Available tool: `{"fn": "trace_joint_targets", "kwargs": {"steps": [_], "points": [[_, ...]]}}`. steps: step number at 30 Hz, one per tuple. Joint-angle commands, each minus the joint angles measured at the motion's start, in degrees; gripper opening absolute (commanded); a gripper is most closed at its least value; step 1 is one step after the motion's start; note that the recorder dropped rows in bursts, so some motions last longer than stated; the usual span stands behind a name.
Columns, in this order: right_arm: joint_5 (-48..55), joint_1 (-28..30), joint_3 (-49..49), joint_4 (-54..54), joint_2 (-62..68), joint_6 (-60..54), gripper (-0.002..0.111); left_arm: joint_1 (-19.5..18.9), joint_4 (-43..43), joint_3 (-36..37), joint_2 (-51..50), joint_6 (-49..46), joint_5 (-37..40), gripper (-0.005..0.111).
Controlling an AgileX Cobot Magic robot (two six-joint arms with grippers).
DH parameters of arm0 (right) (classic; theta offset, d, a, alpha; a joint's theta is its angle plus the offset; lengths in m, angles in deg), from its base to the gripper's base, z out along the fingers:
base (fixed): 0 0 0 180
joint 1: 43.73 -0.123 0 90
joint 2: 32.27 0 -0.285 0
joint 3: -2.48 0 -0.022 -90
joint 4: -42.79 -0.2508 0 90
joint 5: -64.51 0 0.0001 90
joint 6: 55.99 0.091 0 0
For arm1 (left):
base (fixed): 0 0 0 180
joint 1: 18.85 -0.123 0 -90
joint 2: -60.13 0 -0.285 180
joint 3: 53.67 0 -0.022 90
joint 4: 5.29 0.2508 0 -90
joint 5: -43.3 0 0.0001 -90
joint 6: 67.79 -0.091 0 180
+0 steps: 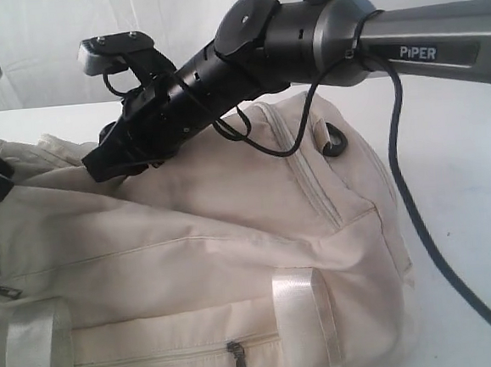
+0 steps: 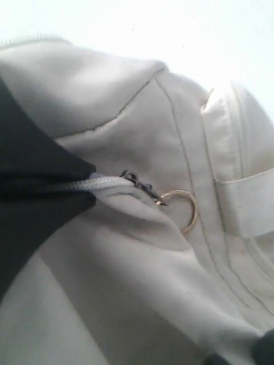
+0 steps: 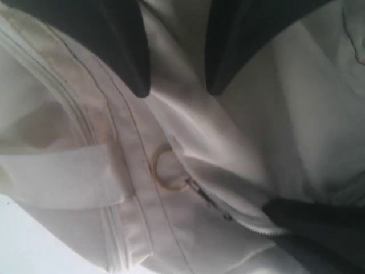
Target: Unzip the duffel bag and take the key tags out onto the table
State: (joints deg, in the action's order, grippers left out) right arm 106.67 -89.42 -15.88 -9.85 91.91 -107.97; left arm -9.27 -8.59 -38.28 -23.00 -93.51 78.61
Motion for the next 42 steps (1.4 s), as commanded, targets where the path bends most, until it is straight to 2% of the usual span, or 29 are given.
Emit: {"fn": "trace_joint_targets", "kwargs": {"steps": [1, 5, 8, 15, 19, 25, 27, 31, 36, 38, 42], "points": [[1.54, 0.3, 0.22, 1.72, 0.34, -0.68, 0.039, -0.27, -2.12, -1.0, 4.0, 0.67, -4.39, 0.024], [2.37, 0.1, 0.33, 1.81, 0.34, -0.68, 0.041, -0.27, -2.66, -1.0, 6.19, 1.21, -9.41, 0.049], [5.19, -0.42, 0.33, 2.11, 0.34, -0.68, 0.041, -0.27, -2.28, -1.0, 6.67, 1.5, -10.98, 0.059], [12.62, -1.2, 0.33, 3.52, 0.34, -0.68, 0.041, -0.31, -1.77, -1.0, 3.95, 1.77, -11.24, 0.059], [19.05, -1.2, 0.33, 3.68, 0.34, -0.68, 0.041, -1.55, -2.26, -1.0, 0.63, 1.77, -11.64, 0.059], [24.95, -2.88, 0.33, 3.57, 0.34, -0.68, 0.021, -2.6, -2.67, -0.9, -2.43, 1.99, -11.45, 0.059], [27.35, -4.1, 0.33, 3.57, 0.34, -0.68, 0.022, -2.6, -3.1, -0.9, -3.15, 1.99, -11.05, 0.059], [27.81, -6.26, 0.33, 3.57, 0.34, 0.33, 0.022, -2.6, -3.21, -0.9, -4.37, 1.99, -10.69, 0.059], [27.81, -7.99, 0.47, 5.38, 0.34, 8.25, 0.022, -2.6, -3.21, -0.9, -5.3, 1.99, -11.66, 0.058], [27.81, -8.59, 1.75, 6.15, 0.34, 12.28, 0.022, -2.6, -3.21, -0.9, -5.27, 2.45, -11.79, 0.054], [27.81, -8.72, 1.77, 6.02, -0.06, 11.16, 0.022, -2.6, -2.88, -0.9, -5.27, 3.25, -11.79, 0.049]]}}
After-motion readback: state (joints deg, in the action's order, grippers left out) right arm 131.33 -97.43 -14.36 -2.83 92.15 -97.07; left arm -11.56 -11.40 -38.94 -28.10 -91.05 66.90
